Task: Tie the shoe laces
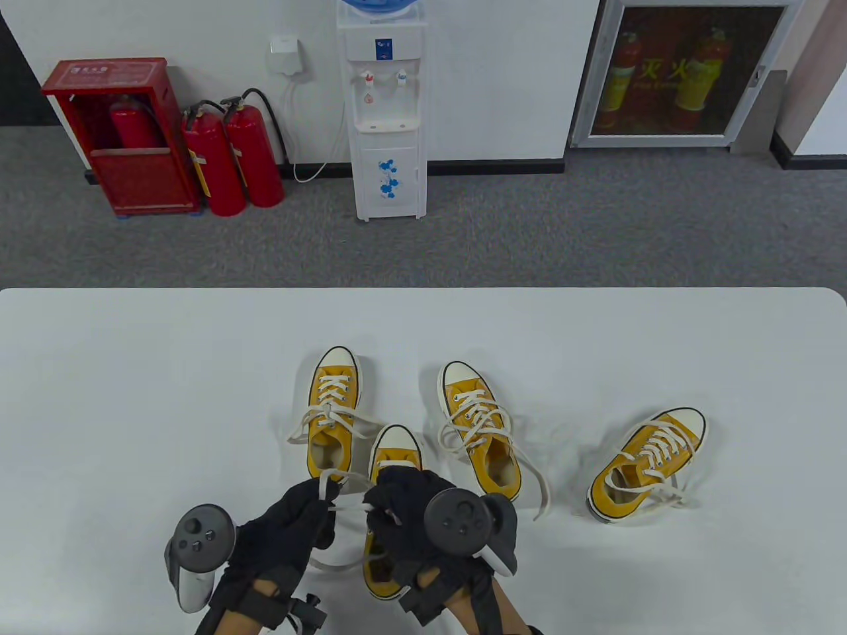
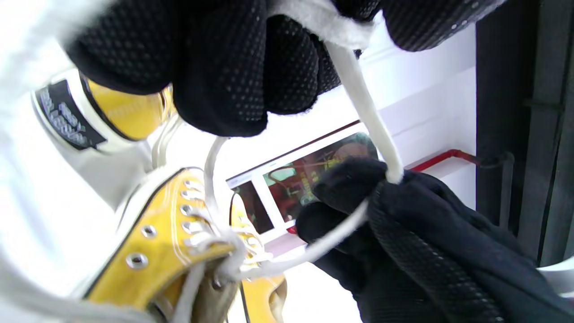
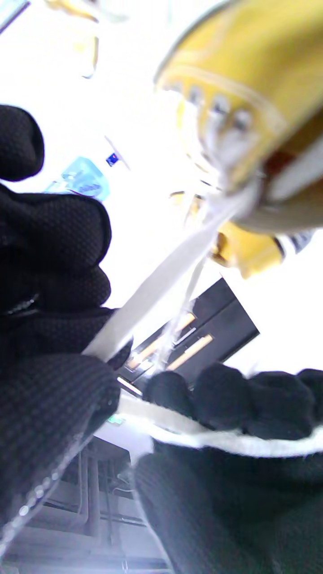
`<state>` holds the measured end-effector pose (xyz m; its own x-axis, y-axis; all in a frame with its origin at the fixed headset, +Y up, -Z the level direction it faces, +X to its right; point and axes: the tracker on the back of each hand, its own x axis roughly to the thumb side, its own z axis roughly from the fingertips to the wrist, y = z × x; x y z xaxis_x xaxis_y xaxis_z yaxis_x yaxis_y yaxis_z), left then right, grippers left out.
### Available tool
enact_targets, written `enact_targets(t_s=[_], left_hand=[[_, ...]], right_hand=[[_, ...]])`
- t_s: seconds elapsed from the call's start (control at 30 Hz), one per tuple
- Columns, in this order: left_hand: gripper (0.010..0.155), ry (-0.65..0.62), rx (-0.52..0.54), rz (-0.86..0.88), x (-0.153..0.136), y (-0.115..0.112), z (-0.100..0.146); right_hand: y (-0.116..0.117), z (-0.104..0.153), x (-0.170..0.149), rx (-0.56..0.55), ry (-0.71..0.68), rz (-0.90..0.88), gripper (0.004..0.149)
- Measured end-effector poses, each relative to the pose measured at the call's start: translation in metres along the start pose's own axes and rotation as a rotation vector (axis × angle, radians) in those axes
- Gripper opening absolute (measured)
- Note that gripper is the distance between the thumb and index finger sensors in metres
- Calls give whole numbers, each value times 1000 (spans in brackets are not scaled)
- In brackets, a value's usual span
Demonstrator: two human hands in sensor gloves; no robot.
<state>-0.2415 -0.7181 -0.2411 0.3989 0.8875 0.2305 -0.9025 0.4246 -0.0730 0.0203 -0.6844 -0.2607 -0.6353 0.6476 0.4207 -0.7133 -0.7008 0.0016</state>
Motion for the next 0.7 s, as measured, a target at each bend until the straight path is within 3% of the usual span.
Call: enact_targets(t_s=[0.2, 0.43, 0.7], left_hand=[[58, -22, 19, -113, 3, 10, 1], [58, -28, 15, -314, 1, 21, -1], [46, 31, 58, -392, -7, 34, -2]], right_hand=[[-33, 10, -6, -107, 18, 121, 41], [-69, 27, -35, -206, 148, 207, 41], [-86, 42, -73, -266, 294, 223, 41]])
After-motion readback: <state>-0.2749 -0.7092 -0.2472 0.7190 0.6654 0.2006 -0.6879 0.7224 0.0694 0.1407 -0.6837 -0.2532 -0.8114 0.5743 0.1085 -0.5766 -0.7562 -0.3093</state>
